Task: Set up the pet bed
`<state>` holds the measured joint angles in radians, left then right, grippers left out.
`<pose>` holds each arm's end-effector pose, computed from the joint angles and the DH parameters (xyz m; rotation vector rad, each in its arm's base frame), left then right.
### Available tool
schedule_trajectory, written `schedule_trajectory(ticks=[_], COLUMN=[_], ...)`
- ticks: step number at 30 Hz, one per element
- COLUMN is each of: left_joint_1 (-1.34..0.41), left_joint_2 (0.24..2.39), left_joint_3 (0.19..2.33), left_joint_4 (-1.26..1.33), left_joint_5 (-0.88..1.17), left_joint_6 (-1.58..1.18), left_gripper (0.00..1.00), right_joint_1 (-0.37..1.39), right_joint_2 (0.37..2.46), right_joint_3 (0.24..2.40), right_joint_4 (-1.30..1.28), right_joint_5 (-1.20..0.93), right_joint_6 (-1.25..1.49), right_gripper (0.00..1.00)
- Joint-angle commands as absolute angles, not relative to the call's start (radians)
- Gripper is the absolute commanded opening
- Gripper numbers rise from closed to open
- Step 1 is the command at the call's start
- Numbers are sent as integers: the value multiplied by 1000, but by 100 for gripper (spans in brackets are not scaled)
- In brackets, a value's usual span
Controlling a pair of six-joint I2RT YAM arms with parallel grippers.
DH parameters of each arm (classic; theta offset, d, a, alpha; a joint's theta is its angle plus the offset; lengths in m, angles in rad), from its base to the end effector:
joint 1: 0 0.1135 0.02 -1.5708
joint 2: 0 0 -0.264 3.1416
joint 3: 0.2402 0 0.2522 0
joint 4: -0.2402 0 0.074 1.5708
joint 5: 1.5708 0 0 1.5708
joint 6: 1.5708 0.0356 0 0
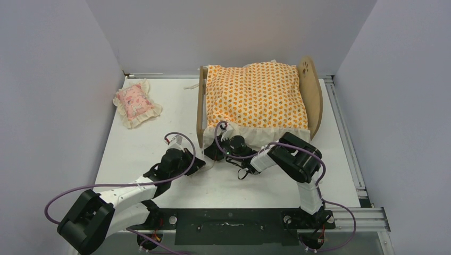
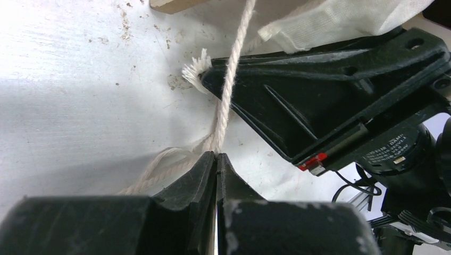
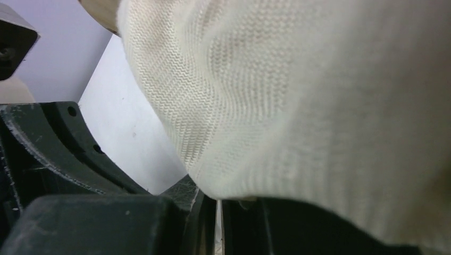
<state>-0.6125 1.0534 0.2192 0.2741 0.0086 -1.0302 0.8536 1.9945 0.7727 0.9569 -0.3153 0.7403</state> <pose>0.1563 -0.1102 0.1436 -0.4698 2.2432 -0.9350 0.2367 0.2882 0.1162 -0.3652 2.0342 1.3503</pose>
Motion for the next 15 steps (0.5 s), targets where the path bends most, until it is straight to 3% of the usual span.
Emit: schedule_trajectory(ticks=[1,8,15], left_joint_1=[-610,-611,-609], left_joint_2=[1061,1055,1038], left_joint_3=[261,261,255], left_joint_4=[304,296,278], left_joint_5=[54,53,46], left_joint_6=[-1008,-1003,-1000], left_gripper=[0,0,0], right_joint_1=[869,905,922], right_joint_2=[2029,2025,2007], right_joint_3=[822,881,877], right_joint_4=[776,608,573], right_joint_5=[-289,-220,-237], right_joint_6=[727,629,587], right_gripper=[5,7,34])
